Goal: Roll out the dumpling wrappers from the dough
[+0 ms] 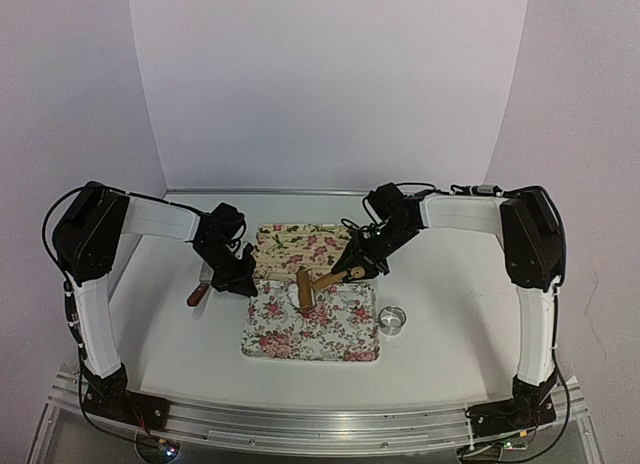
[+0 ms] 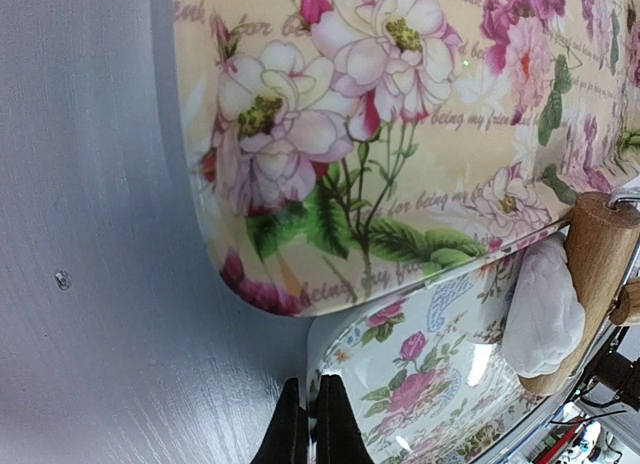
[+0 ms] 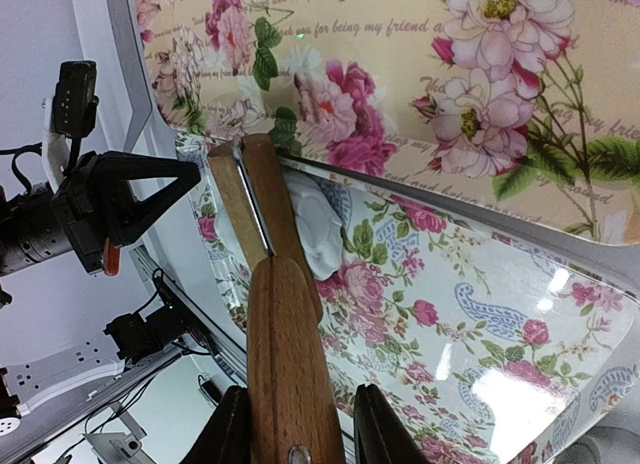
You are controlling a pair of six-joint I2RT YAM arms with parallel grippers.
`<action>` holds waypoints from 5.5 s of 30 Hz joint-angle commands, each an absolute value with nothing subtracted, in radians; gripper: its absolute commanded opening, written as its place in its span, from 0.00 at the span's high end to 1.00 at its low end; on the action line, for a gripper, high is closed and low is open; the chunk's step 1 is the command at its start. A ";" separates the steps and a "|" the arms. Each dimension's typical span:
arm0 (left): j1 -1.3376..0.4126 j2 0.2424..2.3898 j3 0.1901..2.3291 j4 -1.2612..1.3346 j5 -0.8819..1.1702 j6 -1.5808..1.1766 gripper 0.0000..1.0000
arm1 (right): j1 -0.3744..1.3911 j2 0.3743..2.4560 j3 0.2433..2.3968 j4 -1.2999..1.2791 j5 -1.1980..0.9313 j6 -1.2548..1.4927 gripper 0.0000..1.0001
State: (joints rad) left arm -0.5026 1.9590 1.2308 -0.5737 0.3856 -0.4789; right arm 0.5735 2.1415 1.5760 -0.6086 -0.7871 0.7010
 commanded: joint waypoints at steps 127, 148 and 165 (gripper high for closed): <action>-0.578 1.964 1.271 -0.552 0.344 -0.146 1.00 | 0.768 2.246 2.294 -1.242 -0.534 0.445 1.00; -0.579 1.941 1.257 -0.549 0.341 -0.155 1.00 | 0.768 2.338 2.219 -1.310 -0.399 0.379 1.00; -0.580 1.937 1.246 -0.539 0.351 -0.166 1.00 | 0.773 2.447 2.168 -1.299 -0.380 0.329 1.00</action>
State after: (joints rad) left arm -0.5747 1.9655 1.2552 -0.5374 0.3359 -0.1623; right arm 0.7570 2.3255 2.2288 -1.2631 -0.4704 0.3598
